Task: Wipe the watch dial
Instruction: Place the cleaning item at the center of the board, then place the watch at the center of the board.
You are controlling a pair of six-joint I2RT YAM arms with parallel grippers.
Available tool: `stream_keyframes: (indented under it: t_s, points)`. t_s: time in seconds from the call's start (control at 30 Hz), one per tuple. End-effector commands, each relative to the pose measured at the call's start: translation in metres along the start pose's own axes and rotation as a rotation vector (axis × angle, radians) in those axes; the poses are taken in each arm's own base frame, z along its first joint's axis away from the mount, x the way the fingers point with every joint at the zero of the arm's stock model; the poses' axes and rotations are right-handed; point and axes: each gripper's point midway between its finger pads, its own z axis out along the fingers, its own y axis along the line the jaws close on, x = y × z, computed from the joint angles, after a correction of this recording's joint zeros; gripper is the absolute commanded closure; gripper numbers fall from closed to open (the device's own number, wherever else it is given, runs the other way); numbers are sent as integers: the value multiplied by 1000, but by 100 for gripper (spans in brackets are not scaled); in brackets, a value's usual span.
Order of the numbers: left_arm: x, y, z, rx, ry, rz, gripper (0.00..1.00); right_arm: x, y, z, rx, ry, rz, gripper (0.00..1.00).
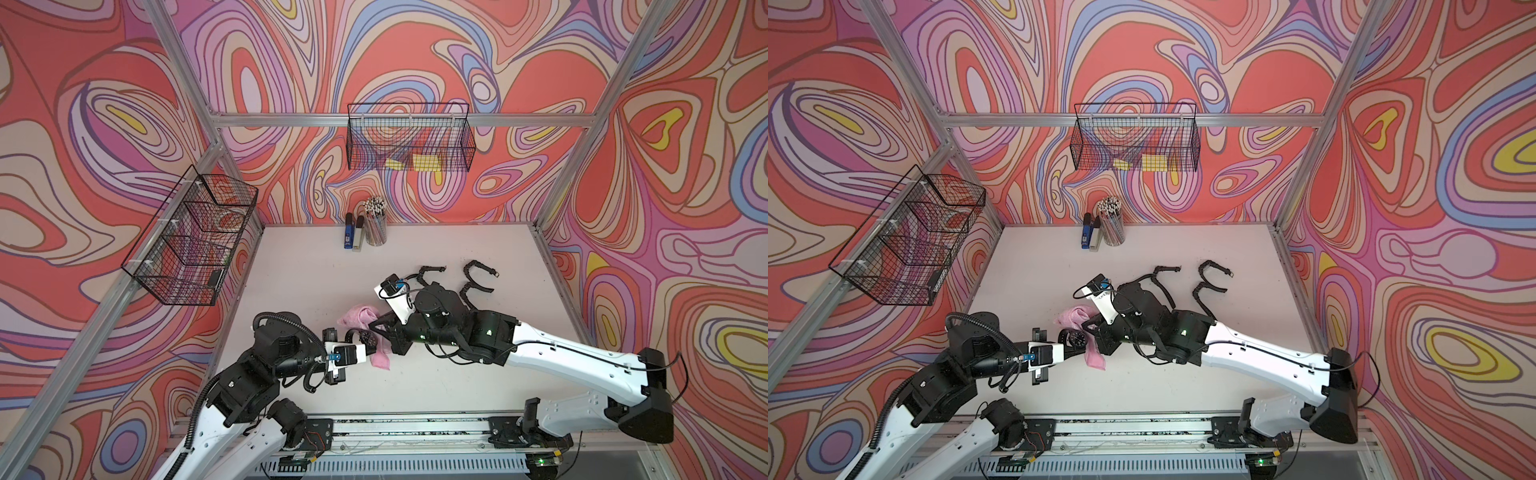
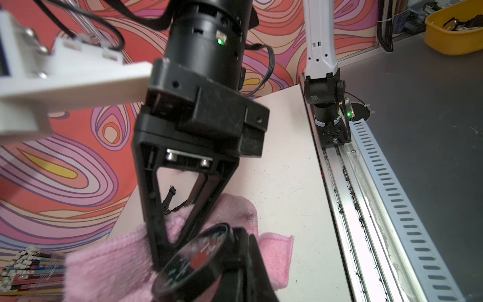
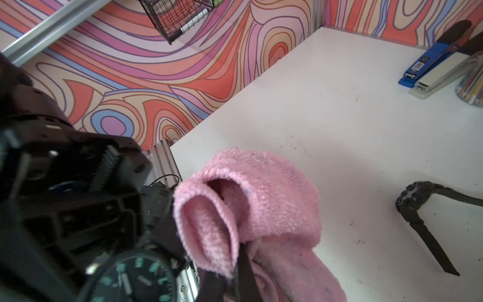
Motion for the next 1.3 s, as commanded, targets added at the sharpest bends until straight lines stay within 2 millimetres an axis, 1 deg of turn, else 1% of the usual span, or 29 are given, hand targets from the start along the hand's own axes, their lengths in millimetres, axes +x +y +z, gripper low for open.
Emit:
stream_keyframes:
  t_s: [0.0, 0.07, 0.17, 0.23, 0.27, 0.3, 0.33, 0.4, 0.43, 0.47, 0.5, 0.53, 0.57, 0.67, 0.73, 0.83, 0.9, 0.97, 1.03, 1.13, 1.27]
  points:
    - [-20, 3, -7, -17, -68, 58, 100, 19, -19, 2, 27, 57, 34, 100]
    - [-18, 1, -6, -17, -66, 57, 100, 30, -31, 2, 55, 79, 57, 100]
    - [-14, -1, -5, -10, -61, 49, 100, 63, -37, 9, 55, 154, 113, 100]
    - [-14, -2, -5, -5, -65, 41, 100, 88, -40, 14, 43, 199, 166, 100]
    - [-14, -2, -5, -5, -66, 41, 100, 96, -41, 15, 33, 203, 187, 100]
    - [-14, -2, -5, -5, -68, 37, 100, 106, -42, 17, 25, 208, 205, 97]
    - [-14, -2, -4, -5, -72, 35, 100, 114, -44, 18, 22, 209, 223, 91]
    - [-14, -2, -3, -3, -78, 27, 100, 124, -47, 20, 24, 210, 241, 84]
    - [-13, -3, -2, 1, -82, 20, 100, 127, -48, 21, 24, 212, 247, 78]
    - [-13, -3, -1, 7, -84, 14, 100, 127, -48, 21, 24, 210, 248, 68]
    - [-13, -4, 0, 14, -87, 6, 100, 124, -47, 20, 23, 203, 247, 53]
    - [-13, -4, 1, 23, -92, -2, 100, 119, -46, 17, 23, 192, 240, 25]
    - [-13, -5, 2, 30, -95, -8, 100, 113, -45, 14, 21, 177, 234, 3]
    - [-13, -7, 3, 45, -103, -29, 100, 91, -39, -3, 21, 128, 196, 2]
    - [-13, -9, 4, 60, -112, -47, 100, 75, -36, -19, 26, 85, 177, 2]
    - [-16, -15, 5, 96, -141, -96, 100, 42, -22, -47, -25, -52, 123, 2]
    - [-25, -17, 5, 128, -188, -144, 100, 27, -19, -66, -32, -139, 52, 2]
    - [-37, -15, 4, 140, -256, -185, 100, 21, -18, -77, -29, -195, -24, 2]
    - [-50, -12, 0, 143, -330, -231, 100, 19, -14, -83, -46, -232, -97, 2]
    - [-69, -7, -9, 137, -433, -298, 100, 18, -5, -89, -92, -269, -191, 3]
    - [-94, 3, -26, 115, -595, -393, 100, 14, 6, -94, -131, -280, -289, 9]
